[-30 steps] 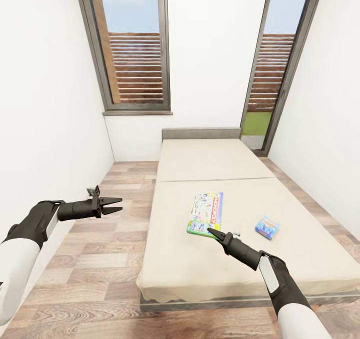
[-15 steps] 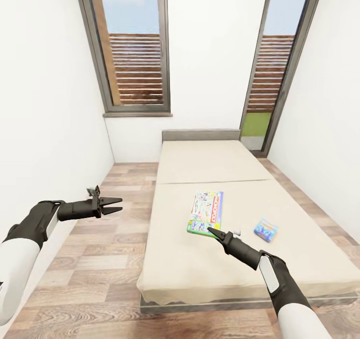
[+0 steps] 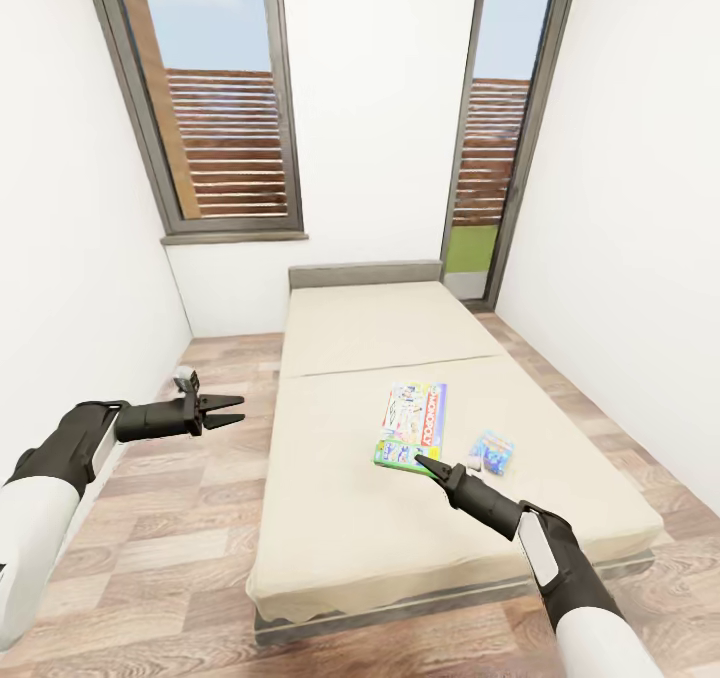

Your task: Put all the toys in the child's room - the three board games (two on the bed and one on the table), the two jigsaw puzzles on the table, and the tennis ball on the table - inside the toy box on the table in the child's room.

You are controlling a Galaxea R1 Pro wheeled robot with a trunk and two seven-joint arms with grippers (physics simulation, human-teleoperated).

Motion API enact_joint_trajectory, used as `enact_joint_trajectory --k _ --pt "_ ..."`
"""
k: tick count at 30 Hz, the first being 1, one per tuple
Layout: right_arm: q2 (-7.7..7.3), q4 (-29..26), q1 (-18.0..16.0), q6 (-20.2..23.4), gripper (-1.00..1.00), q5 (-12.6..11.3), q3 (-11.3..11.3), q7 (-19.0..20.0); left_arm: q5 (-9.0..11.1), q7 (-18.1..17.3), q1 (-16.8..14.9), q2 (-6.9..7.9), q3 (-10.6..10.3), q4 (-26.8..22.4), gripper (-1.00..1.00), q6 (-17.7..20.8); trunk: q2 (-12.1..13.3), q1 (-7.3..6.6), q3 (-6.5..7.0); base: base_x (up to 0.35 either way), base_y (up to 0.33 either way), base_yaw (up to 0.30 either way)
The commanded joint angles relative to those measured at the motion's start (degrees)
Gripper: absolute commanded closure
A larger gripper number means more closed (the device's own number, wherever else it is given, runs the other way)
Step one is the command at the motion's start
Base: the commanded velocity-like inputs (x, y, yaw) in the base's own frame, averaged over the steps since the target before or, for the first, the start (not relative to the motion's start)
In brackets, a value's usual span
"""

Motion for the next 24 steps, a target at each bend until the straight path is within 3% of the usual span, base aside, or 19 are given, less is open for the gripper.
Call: enact_joint_trajectory --k 1,24 --pt "0.06 0.0 -0.1 0.3 1.0 -0.1 -0.2 0.1 -0.1 -0.3 0.0 0.02 0.0 0.0 -1.0 0.6 0.4 -0.23 0.16 0.0 0.0 -0.271" --pt "0.0 0.0 -0.1 0.3 1.0 -0.2 -0.4 0.1 -0.1 -0.3 0.0 0.11 0.0 0.0 -1.0 0.4 9.6 -5.28 4.99 0.0 0.0 -0.272"
